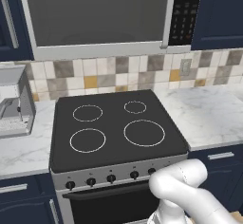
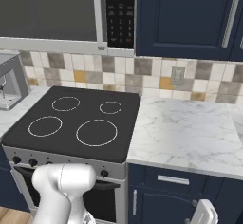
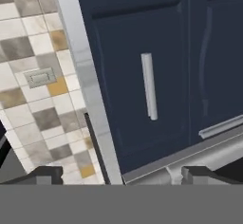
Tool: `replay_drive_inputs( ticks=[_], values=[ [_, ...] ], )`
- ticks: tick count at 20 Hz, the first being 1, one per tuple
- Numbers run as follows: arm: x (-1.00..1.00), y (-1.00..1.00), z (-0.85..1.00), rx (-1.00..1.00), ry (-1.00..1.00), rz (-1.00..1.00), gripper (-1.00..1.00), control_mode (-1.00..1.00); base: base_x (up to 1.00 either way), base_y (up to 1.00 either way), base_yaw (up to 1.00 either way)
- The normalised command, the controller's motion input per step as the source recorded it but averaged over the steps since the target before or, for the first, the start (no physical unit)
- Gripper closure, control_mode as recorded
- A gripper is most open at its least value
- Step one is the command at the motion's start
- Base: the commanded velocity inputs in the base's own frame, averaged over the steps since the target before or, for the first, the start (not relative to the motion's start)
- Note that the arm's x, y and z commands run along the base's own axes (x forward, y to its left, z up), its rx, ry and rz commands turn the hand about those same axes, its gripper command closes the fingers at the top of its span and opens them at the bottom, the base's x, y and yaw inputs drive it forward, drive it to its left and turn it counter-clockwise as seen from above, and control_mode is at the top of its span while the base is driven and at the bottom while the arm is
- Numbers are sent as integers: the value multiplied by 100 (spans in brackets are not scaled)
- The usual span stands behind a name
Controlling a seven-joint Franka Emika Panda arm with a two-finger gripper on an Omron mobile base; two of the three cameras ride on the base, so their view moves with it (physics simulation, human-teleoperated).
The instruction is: Take the pizza cutter from the drawer on the right and place it on the dining counter for cutting.
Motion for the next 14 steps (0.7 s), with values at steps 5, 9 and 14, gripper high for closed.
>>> replay_drive_inputs(
  ticks=[5, 9, 14],
  values=[
    [34, 0, -12, 0, -7, -11, -100, -100, 0, 0, 0],
    [25, 1, -20, 0, -6, -10, -100, -100, 0, 0, 0],
    [17, 0, -16, 0, -5, -10, -100, -100, 0, 0, 0]
  ],
)
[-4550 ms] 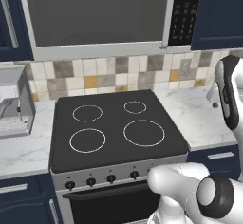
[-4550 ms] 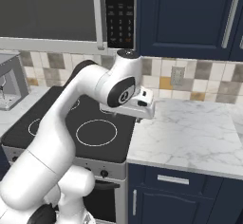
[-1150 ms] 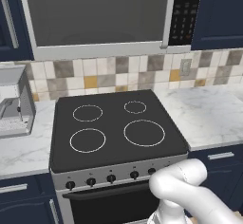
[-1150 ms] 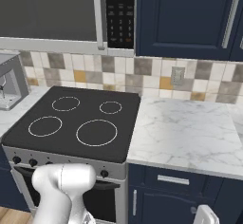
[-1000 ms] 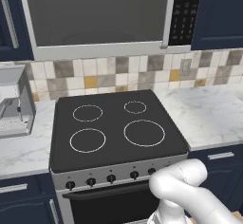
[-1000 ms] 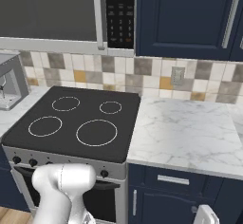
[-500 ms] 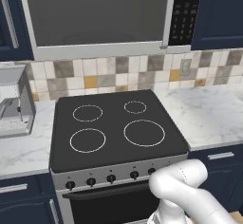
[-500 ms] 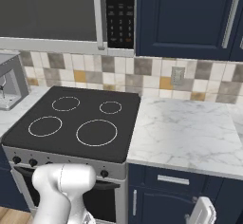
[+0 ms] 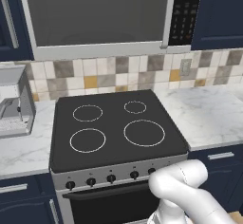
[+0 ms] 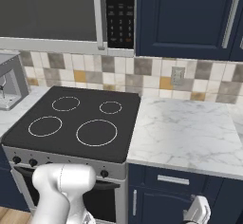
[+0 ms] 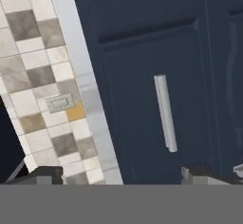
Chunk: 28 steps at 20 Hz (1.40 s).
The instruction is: Take the pizza cutter from the drawer on the right and place it on the dining counter for cutting.
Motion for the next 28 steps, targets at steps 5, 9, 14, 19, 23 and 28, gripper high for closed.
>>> replay_drive_inputs(
  ticks=[5, 9, 14, 19, 23, 28],
  values=[
    [1, 0, -12, 0, 0, -7, -100, -100, 0, 0, 0],
    [8, 4, -12, 0, -2, -6, -100, -100, 0, 0, 0],
    [9, 11, -4, -1, -1, -4, -100, -100, 0, 0, 0],
    [11, 12, -3, -3, 0, -3, -100, -100, 0, 0, 0],
    [14, 8, -6, -2, 0, -1, -100, -100, 0, 0, 0],
    [13, 1, -11, -2, 0, 0, -100, -100, 0, 0, 0]
  ],
)
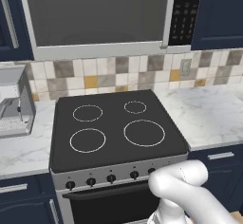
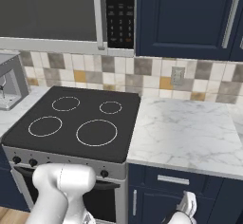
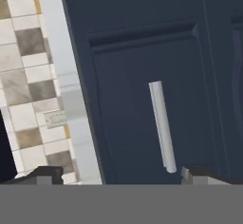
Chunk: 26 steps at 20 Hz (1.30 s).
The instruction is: Take the pizza cutter from the drawer on the right and place it on the dining counter for cutting.
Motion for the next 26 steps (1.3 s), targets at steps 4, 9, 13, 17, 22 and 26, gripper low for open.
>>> replay_drive_inputs(
  ticks=[4, 9, 13, 17, 22, 26],
  values=[
    [6, 0, -19, -2, 0, 0, -100, -100, 0, 0, 0],
    [13, 2, -22, -4, 0, 0, -100, -100, 0, 0, 0],
    [21, 6, -23, -3, 0, -2, -100, -100, 0, 0, 0],
    [23, 1, -19, 0, 0, 0, -100, -100, 0, 0, 0],
    [29, 0, -14, 0, 0, 0, -100, -100, 0, 0, 0],
    [31, 0, -11, 0, -1, 0, -100, -100, 0, 0, 0]
  ],
)
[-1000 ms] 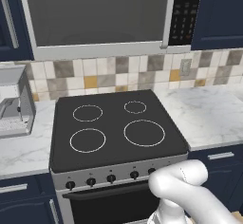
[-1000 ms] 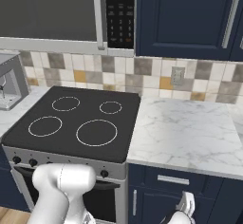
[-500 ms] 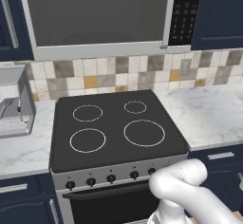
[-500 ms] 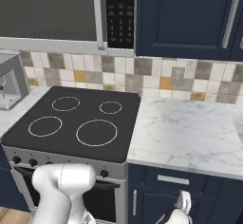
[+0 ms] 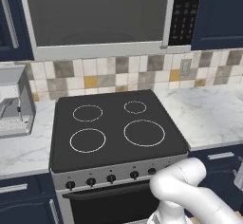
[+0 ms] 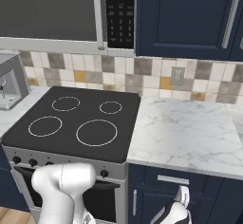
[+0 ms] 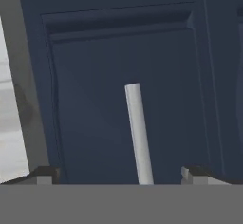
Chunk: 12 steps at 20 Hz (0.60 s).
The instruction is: Take the pizza cutter from the drawer on the right and place it on the dining counter for cutting.
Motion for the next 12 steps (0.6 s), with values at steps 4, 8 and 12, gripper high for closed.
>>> replay_drive_inputs(
  ticks=[4, 8, 12],
  values=[
    [29, 0, -16, 0, -2, 0, -100, -100, 0, 0, 0],
    [27, 0, -16, 0, -2, 0, -100, -100, 0, 0, 0],
    [28, 0, -17, 0, -2, 0, -100, -100, 0, 0, 0]
  ],
)
